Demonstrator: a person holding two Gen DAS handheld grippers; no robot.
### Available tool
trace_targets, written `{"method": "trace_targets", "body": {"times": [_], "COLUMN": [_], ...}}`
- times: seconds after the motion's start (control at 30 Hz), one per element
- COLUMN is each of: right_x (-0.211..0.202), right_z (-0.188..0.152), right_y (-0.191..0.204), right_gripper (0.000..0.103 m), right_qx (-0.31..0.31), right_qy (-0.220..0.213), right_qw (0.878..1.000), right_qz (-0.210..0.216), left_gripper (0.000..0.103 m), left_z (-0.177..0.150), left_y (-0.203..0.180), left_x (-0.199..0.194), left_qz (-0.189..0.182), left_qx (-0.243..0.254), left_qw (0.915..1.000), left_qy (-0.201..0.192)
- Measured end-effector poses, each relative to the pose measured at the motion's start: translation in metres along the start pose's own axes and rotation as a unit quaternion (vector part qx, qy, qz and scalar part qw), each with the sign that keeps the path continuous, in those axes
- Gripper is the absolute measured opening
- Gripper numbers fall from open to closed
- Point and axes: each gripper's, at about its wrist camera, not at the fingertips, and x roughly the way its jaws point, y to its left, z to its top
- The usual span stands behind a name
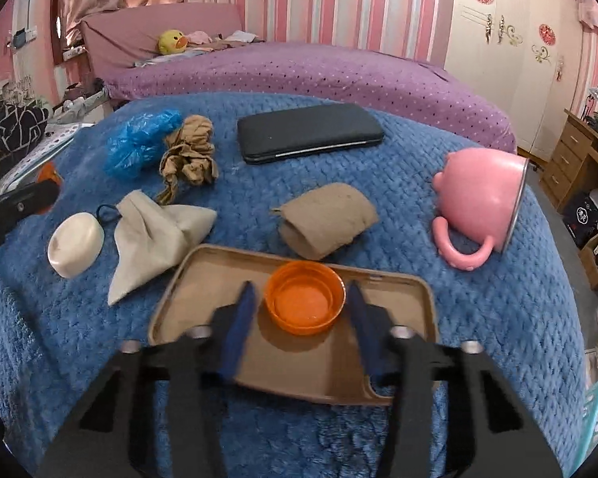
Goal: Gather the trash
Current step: 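Lift the orange peel with the left tool while the right tool grasps the orange bottle cap, then carry the orange peel and orange cap in both tools over the blue basket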
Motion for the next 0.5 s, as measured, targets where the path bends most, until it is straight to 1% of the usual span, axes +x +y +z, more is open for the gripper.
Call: {"method": "trace_targets", "body": {"times": [0.13, 0.23, 0.33, 0.5], "right_x": [-0.023, -0.047, -0.067, -0.105], "right_z": [-0.004, -0.007, -0.01, -0.022], "right_y": [-0.009, -0.02, -0.031, -0.057], "right_gripper": [0.04, 0.04, 0.04, 0.04], "right_qx": [0.012, 0.018, 0.024, 0.027], "right_qy": [-0.033, -0.051, -0.059, -0.07], "right_qw": [0.999, 0.998, 0.998, 0.996], "right_qz": [-0.004, -0.017, -0.024, -0.048], "left_gripper": [0.028, 0.028, 0.028, 0.028], "left_z": [0.001, -0.001, -0.003, -0.01], "left_y": [-0.004, -0.009, -0.019, -0.043], "left_x": [-0.01, -0.018, -0.024, -0.035], "left_qz": [-0.006, -0.016, -0.026, -0.042], "left_qx": [0.002, -0.002, 0.002, 0.02], "left_qw": [1.0, 0.9998, 0.9996, 0.9988], "left_qy": [-0.008, -0.01, -0.014, -0.018]}}
